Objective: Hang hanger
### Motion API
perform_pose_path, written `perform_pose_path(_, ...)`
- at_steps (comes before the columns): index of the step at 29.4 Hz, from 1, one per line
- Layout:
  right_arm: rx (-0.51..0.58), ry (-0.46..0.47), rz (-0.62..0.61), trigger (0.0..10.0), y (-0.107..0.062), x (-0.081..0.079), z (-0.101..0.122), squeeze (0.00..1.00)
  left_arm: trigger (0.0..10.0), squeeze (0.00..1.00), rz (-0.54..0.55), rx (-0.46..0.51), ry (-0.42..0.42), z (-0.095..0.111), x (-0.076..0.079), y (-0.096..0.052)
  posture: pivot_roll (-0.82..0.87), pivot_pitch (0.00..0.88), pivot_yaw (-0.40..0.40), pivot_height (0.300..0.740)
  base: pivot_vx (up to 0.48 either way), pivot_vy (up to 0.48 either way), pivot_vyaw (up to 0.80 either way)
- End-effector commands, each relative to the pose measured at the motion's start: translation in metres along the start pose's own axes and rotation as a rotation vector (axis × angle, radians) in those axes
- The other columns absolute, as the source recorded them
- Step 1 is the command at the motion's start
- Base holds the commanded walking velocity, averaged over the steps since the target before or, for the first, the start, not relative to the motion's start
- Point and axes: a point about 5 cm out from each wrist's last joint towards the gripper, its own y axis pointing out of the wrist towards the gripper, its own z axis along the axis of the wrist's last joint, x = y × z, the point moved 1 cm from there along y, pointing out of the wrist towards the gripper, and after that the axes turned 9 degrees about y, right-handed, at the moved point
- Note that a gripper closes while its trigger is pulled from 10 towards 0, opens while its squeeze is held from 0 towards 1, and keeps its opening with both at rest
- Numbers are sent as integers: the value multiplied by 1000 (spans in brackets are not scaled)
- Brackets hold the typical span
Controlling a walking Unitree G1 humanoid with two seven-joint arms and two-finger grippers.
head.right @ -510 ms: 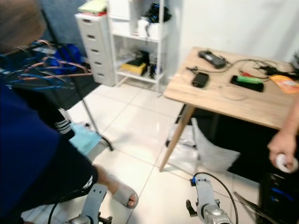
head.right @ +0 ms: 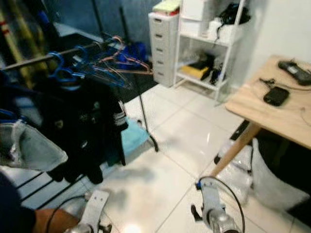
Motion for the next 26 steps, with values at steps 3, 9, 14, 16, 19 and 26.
perform_pose_path(3,-15,6,4,10000,-1,1,-5,0,10000,0,-7,18,8,4,1,0,-4,70,-18,740,0,0,694)
perform_pose_path(9,-16,6,4,10000,-1,1,-6,0,10000,0,-27,24,-2,4,2,0,-4,71,-16,740,0,0,800)
perform_pose_path(14,-14,7,5,10000,-1,1,-6,0,10000,0,-38,34,-30,4,3,0,-4,71,-16,740,0,0,800)
perform_pose_path(16,-13,7,6,10000,-1,1,-5,0,10000,0,-43,36,-42,4,4,0,-4,71,-16,740,0,0,800)
perform_pose_path(19,-11,7,6,10000,-1,1,-5,0,10000,0,-42,34,-56,4,4,0,-4,71,-16,740,0,0,800)
perform_pose_path(26,0,11,6,10000,-1,2,-4,0,10000,0,-35,35,-92,4,5,0,-4,71,-18,740,0,0,800)
